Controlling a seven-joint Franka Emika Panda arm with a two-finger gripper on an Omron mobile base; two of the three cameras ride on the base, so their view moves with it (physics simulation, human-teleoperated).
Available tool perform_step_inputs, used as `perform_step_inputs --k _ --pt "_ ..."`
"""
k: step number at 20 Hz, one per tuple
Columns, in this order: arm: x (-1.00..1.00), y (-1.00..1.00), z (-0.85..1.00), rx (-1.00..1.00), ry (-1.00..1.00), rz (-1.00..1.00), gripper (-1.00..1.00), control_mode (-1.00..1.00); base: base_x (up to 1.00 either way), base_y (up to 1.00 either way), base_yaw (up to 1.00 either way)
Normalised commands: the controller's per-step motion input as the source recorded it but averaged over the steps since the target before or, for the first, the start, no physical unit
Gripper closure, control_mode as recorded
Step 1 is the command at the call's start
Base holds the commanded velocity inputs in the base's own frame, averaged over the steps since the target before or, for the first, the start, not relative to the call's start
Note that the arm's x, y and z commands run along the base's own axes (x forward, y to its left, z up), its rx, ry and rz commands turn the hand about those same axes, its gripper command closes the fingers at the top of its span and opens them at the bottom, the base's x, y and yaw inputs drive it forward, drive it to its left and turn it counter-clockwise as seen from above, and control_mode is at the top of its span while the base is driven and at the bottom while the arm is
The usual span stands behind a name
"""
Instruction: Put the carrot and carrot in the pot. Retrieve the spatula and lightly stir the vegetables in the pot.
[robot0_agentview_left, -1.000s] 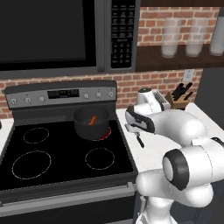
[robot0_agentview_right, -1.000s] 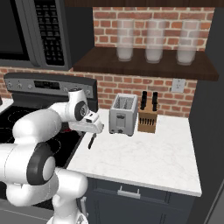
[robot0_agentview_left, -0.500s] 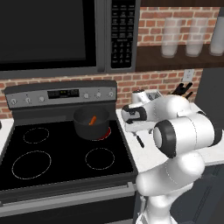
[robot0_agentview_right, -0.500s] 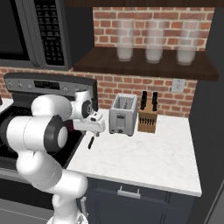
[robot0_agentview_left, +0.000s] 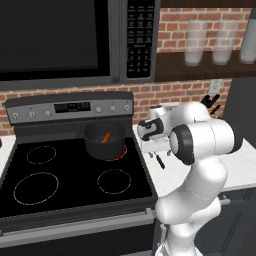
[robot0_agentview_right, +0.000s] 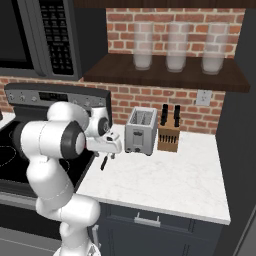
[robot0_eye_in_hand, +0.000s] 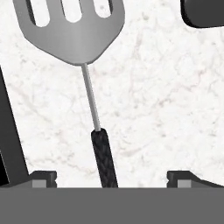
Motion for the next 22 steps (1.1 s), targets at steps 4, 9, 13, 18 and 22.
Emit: perform_step_inputs --k 4,9,13,18,22 --pt "0.0 0.0 -0.26 0.04 0.0 0.0 -1.0 -1.0 0.0 0.0 0.0" --pt "0.0 0.0 -0.21 0.01 0.0 0.0 -1.0 -1.0 0.0 0.0 0.0" --pt "0.0 0.0 -0.19 0.0 0.0 0.0 -1.0 -1.0 0.0 0.0 0.0" --pt "-0.01 0.0 -0.12 0.0 0.0 0.0 -1.0 -1.0 0.0 0.0 0.0" --pt "-0.07 0.0 -0.04 0.0 0.0 0.0 1.0 -1.0 0.0 0.0 0.0"
